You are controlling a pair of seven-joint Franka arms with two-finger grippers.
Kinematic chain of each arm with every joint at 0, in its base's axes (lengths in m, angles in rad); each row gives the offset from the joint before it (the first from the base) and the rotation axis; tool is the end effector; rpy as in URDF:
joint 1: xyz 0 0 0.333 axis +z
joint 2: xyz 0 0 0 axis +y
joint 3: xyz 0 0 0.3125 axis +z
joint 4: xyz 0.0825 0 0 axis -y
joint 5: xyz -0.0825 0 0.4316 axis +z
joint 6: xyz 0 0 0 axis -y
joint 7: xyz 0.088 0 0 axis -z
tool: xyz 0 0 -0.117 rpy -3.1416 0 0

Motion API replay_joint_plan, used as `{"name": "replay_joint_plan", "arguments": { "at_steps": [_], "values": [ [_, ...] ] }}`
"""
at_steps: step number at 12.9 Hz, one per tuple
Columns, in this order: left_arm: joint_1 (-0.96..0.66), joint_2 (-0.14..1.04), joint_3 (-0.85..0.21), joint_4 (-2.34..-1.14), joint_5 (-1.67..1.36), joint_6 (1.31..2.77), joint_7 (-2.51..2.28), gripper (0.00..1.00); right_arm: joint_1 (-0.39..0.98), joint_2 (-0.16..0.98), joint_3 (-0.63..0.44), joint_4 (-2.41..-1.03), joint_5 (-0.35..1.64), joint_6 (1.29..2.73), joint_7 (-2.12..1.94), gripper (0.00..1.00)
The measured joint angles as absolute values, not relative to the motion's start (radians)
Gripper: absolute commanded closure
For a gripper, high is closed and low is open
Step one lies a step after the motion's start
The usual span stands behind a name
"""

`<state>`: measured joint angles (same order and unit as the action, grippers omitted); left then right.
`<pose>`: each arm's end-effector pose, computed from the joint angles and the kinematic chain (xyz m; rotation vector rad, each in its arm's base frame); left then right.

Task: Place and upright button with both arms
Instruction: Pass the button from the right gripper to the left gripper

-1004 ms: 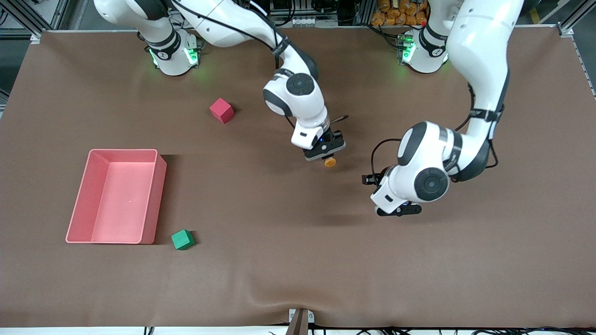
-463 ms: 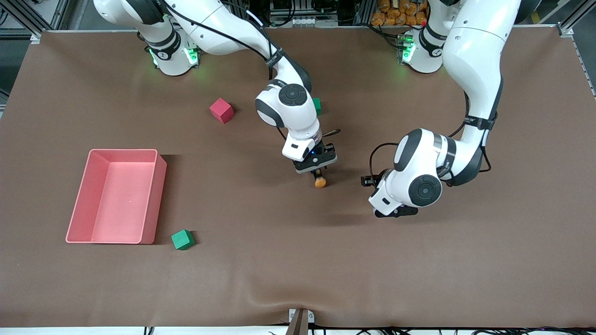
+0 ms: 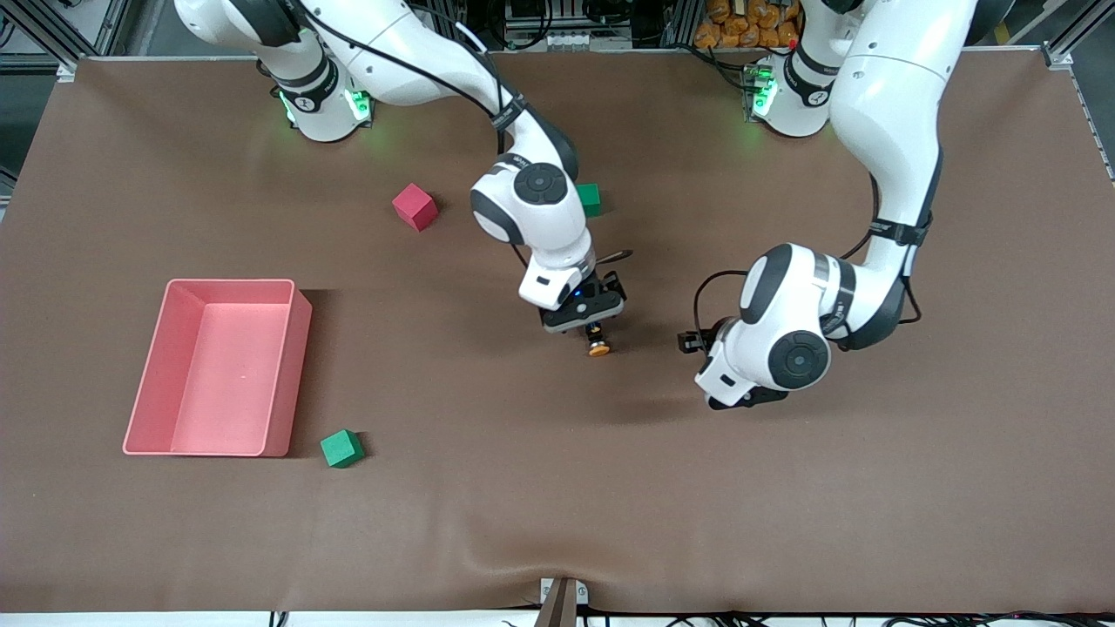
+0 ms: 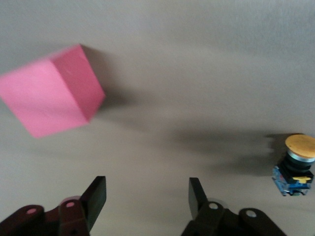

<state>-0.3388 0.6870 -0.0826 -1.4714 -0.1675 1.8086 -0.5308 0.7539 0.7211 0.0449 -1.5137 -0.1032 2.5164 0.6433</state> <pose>0.6451 -0.2984 0.2149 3.0380 0.2852 -0.6258 0.5451 0.5525 0.2247 -2.9495 -0.3186 -0.3603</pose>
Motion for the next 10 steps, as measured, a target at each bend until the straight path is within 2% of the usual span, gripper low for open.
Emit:
{"name": "replay_joint_plan", "arguments": {
  "at_steps": [4,7,10],
  "values": [
    [-0.431,0.721,-0.087,-1.456,-0.227,1.901,-0.661,0.28,0.602,0.547,0.039,-1.495,-0.106,2.183,0.579,0.0],
    [-0.476,0.744,-0.087,-1.438,-0.299,1.919,-0.672,0.33,0.462,0.403,0.04,-1.503,-0.106,2.015,0.492,0.0],
    [-0.517,0.774,-0.087,-1.408,-0.317,1.939,-0.712,0.35,0.358,0.255,0.042,-1.512,-0.106,1.784,0.427,0.0]
  ]
}}
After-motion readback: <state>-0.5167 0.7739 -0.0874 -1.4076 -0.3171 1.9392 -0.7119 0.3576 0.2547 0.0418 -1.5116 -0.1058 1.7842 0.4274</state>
